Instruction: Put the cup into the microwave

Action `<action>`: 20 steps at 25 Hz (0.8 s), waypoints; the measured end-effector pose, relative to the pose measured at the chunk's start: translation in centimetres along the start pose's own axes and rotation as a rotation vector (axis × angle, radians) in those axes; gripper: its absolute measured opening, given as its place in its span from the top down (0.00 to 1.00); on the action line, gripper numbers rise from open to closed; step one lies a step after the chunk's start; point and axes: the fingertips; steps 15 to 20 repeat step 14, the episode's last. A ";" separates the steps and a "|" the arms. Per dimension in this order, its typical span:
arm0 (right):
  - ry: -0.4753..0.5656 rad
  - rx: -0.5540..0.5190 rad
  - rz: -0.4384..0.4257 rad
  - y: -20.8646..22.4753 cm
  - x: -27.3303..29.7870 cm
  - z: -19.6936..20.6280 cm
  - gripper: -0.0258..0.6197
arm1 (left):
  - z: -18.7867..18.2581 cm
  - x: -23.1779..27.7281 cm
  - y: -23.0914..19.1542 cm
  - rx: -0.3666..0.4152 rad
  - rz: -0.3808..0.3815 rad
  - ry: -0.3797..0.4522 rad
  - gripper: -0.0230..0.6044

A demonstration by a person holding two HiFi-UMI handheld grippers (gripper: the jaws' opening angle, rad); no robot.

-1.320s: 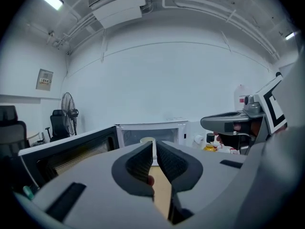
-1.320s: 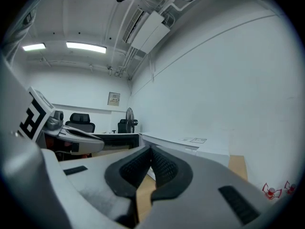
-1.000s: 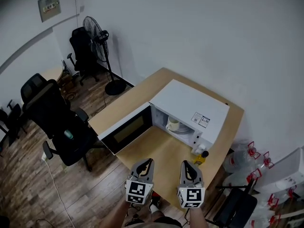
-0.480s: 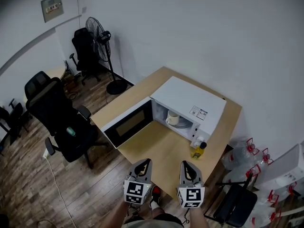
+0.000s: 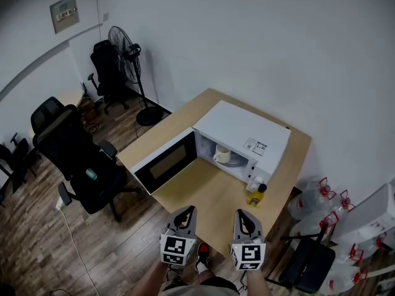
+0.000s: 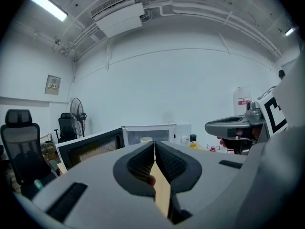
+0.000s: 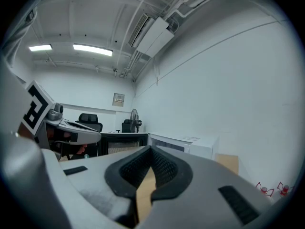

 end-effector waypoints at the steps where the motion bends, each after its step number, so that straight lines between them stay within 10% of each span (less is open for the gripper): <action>1: -0.002 0.001 0.002 0.0 0.0 0.0 0.93 | -0.1 0.0 0.0 -0.002 0.002 0.001 0.92; 20: -0.006 0.004 0.016 0.5 0.3 0.3 0.93 | -0.1 0.6 -0.2 -0.003 0.006 0.009 0.92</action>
Point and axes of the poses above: the fingertips, and each gripper's own axes: x forward along the fingers, y to its right, z out of its underside, and after that the axes turned 2 degrees about -x, right-handed
